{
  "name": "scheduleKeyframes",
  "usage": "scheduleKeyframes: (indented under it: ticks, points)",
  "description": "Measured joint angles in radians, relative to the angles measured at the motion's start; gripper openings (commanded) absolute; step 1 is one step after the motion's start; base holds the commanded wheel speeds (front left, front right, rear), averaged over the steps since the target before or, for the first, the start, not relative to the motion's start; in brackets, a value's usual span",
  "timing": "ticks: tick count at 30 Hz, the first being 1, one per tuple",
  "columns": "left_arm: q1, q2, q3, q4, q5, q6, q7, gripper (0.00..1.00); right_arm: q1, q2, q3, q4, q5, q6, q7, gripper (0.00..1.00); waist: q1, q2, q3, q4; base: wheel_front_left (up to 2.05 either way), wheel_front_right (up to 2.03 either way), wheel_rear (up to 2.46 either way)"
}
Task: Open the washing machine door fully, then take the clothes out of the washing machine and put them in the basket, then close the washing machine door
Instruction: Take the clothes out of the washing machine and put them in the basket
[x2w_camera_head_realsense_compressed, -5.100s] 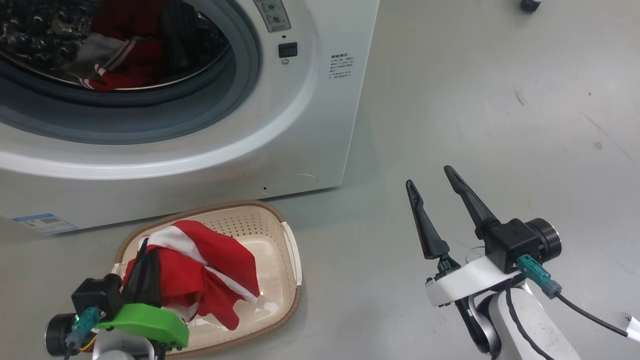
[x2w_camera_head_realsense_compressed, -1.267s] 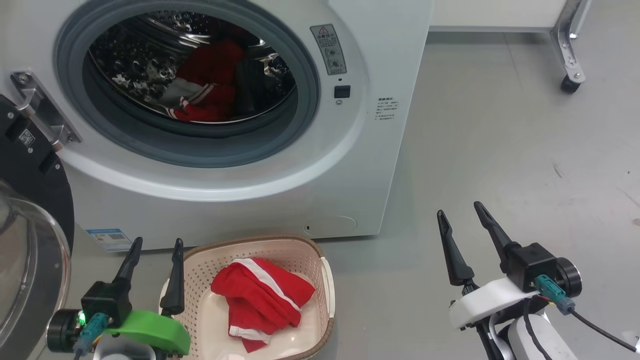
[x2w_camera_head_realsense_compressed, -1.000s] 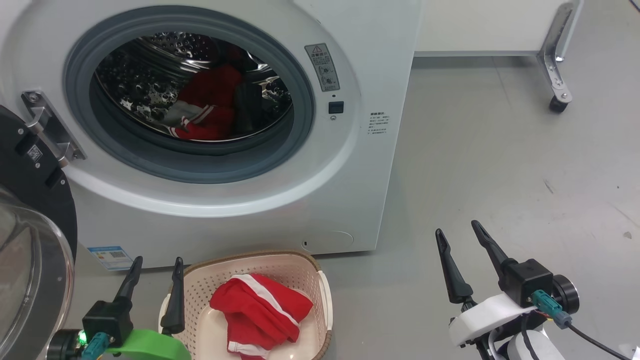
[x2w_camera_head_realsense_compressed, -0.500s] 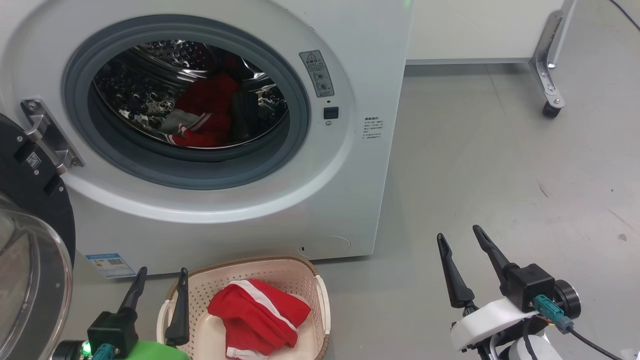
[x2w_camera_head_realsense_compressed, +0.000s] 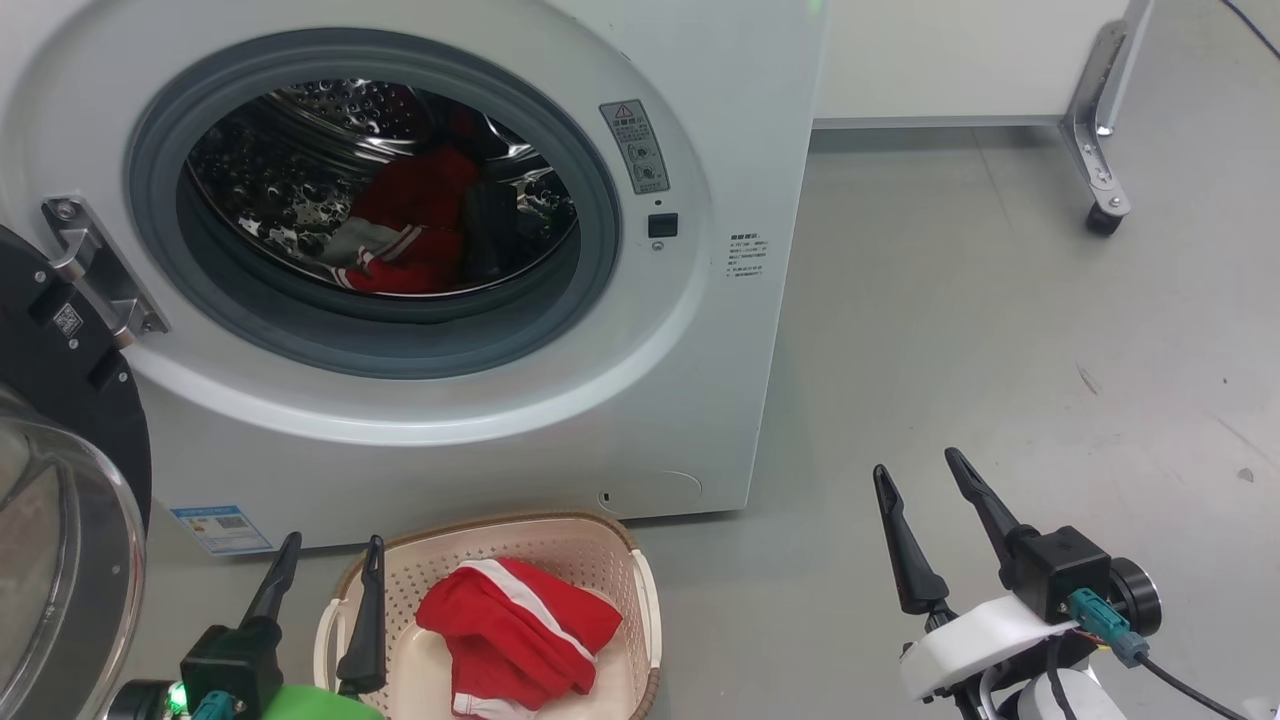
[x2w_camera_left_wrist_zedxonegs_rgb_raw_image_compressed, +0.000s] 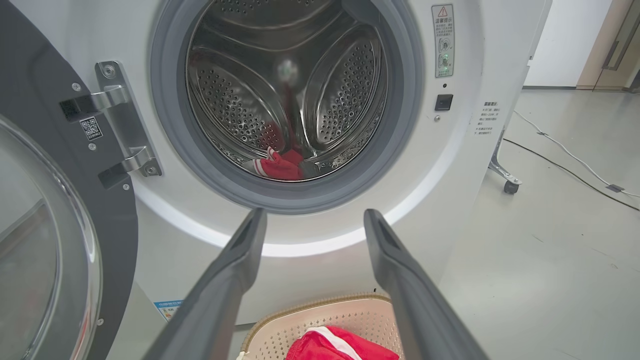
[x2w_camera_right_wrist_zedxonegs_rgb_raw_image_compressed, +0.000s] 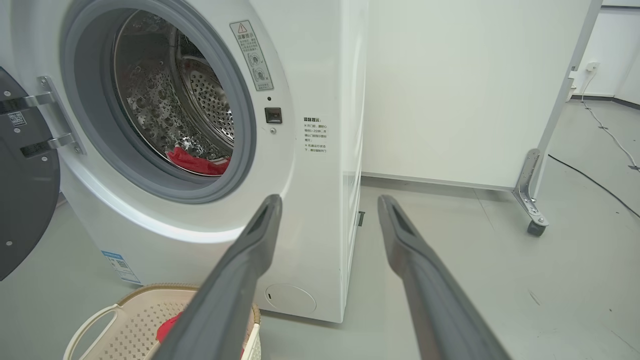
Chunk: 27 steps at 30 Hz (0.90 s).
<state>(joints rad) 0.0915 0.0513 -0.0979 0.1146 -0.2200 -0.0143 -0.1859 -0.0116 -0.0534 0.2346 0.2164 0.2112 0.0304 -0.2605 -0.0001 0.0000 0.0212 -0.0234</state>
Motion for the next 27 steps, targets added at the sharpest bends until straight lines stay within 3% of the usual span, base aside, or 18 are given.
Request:
scheduleKeyframes:
  ticks: [14,27]
  points:
    - [-0.016,0.000,-0.023,-0.022,-0.001,0.000,0.042,1.00,-0.001,0.001,0.003,-0.035,-0.004,0.004,0.000,1.00,0.0000,0.0000,0.049,-0.003,0.00,0.00,0.00]
    - [-0.233,-0.002,-0.035,0.103,-0.071,-0.018,0.146,1.00,-0.074,0.003,0.041,-0.083,-0.024,0.012,0.000,1.00,0.0001,0.0000,0.199,-0.031,0.00,0.00,0.00]
